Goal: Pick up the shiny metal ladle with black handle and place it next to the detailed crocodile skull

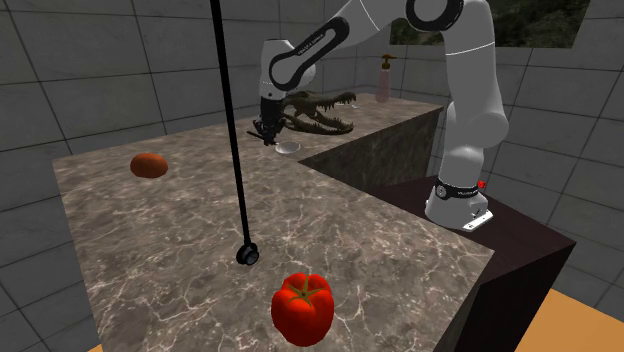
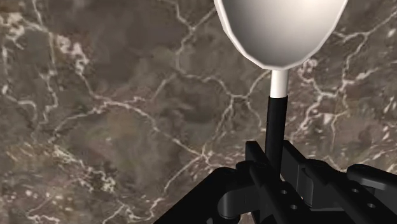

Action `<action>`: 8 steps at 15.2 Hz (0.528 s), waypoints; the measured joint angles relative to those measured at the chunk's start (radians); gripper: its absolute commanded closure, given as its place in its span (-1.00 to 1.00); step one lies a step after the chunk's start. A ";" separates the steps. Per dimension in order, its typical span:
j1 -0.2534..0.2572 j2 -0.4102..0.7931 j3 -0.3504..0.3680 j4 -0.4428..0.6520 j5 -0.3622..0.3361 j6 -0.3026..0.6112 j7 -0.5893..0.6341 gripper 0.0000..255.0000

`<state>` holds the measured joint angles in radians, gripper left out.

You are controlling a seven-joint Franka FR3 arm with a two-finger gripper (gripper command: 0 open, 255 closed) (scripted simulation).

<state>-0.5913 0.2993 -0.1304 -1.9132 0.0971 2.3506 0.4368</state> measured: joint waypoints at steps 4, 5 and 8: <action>-0.001 0.013 0.001 -0.006 0.003 0.019 -0.003 1.00; -0.001 0.013 0.001 -0.006 0.003 0.020 -0.003 1.00; -0.001 0.013 0.001 -0.006 0.004 0.020 -0.003 1.00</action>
<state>-0.5926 0.3126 -0.1292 -1.9194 0.1007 2.3707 0.4336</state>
